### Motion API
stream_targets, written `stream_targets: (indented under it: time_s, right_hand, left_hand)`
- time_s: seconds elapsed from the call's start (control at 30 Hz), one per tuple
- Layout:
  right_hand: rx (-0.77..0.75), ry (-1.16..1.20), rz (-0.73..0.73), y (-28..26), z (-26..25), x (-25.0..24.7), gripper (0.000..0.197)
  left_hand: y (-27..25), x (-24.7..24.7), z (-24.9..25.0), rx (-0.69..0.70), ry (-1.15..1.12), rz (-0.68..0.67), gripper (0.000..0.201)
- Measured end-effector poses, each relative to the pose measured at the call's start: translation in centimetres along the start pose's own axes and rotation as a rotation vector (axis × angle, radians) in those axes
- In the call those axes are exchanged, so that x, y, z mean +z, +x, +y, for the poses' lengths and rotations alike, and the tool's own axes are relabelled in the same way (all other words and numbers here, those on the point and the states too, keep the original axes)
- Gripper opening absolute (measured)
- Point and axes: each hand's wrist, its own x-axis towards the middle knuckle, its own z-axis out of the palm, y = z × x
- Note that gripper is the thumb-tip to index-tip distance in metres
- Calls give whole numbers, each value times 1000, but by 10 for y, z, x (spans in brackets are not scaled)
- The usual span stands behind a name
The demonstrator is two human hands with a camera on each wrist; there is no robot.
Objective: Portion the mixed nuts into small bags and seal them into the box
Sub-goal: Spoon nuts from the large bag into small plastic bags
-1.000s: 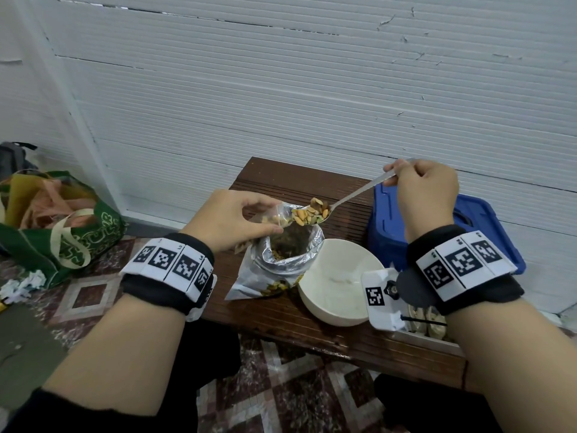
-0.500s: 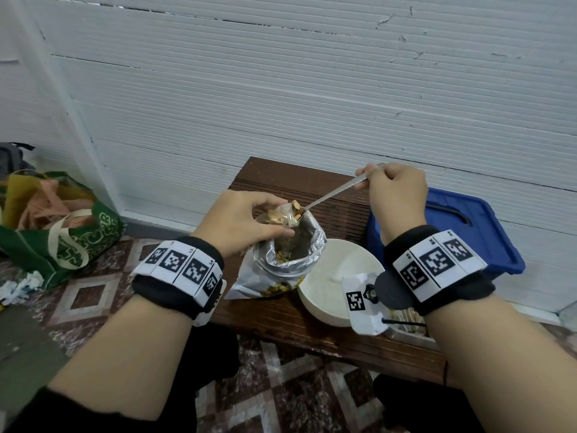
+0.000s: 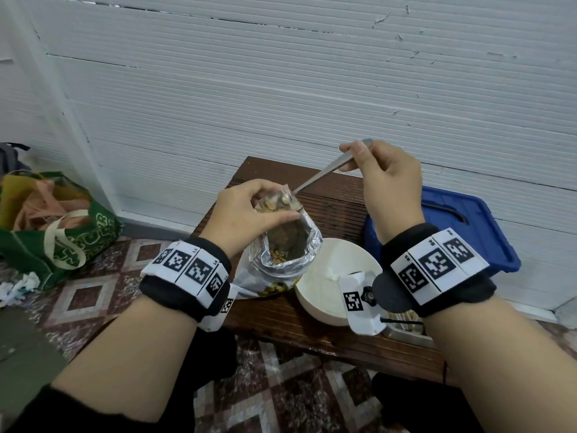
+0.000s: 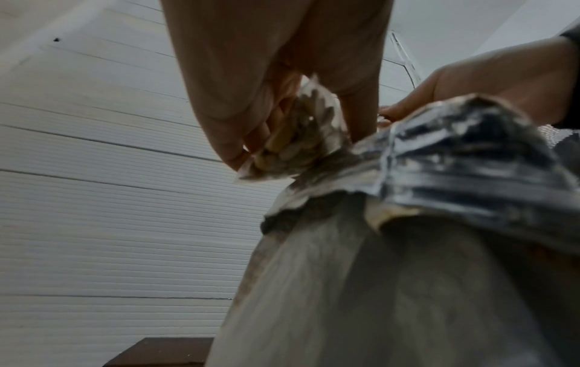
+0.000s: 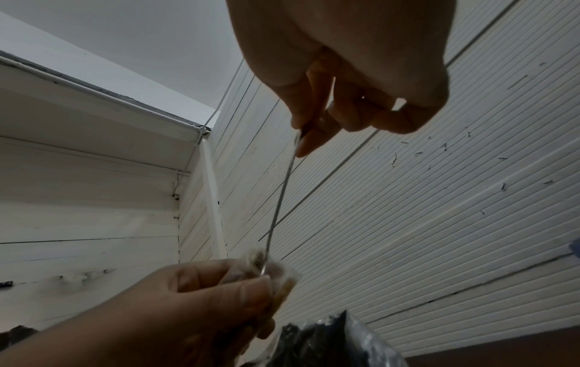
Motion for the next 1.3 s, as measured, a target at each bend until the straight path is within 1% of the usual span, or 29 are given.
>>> stream_targets:
  time_s: [0.13, 0.23, 0.33, 0.4, 0.47, 0.5, 0.57, 0.67, 0.73, 0.87, 0.93, 1.0, 1.1, 1.17, 1.23, 1.3]
  right_hand:
    - [-97, 75, 18, -1, -6, -4, 19]
    - [-140, 117, 92, 0, -7, -9, 19]
    - [-115, 125, 189, 2, -5, -14, 20]
    - [-81, 110, 262, 3, -2, -18, 21]
    - [-28, 59, 318, 2, 3, -21, 23]
    - [2, 26, 324, 1, 5, -23, 25]
    - [41, -47, 279, -4, 11, -22, 26]
    - [27, -208, 147, -22, 21, -14, 22]
    - [22, -328, 64, -38, 29, -4, 22]
    - [-7, -471, -50, -61, 50, 15, 21]
    - [16, -571, -97, -68, 55, 20, 22]
    - [56, -646, -110, -72, 59, 23, 23]
    - [154, -643, -109, -73, 61, 23, 28]
    - [228, -610, -142, -70, 59, 20, 30]
    - [294, -541, -185, -66, 58, 19, 26]
    - [321, -459, -204, -62, 58, 19, 15]
  left_hand:
    - [3, -2, -5, -50, -17, 44, 38]
    - [5, -4, -7, -78, -45, 62, 37]
    - [5, -8, -7, -92, -73, 70, 34]
    - [6, -10, -7, -91, -102, 81, 37]
    - [6, -13, -6, -93, -134, 107, 37]
    - [6, -13, -6, -94, -152, 123, 36]
    - [5, -15, -3, -84, -194, 145, 29]
    - [2, -14, 6, -42, -258, 160, 25]
    - [1, -12, 10, -16, -273, 160, 26]
    - [0, -8, 14, 19, -271, 150, 28]
    - [-1, -7, 14, 28, -264, 144, 34]
    - [-1, -7, 15, 35, -266, 139, 37]
    - [-1, -6, 14, 43, -250, 131, 38]
    - [0, -7, 13, 39, -237, 129, 39]
    - [0, -8, 12, 30, -228, 126, 41]
    - [0, -7, 12, 25, -223, 123, 41]
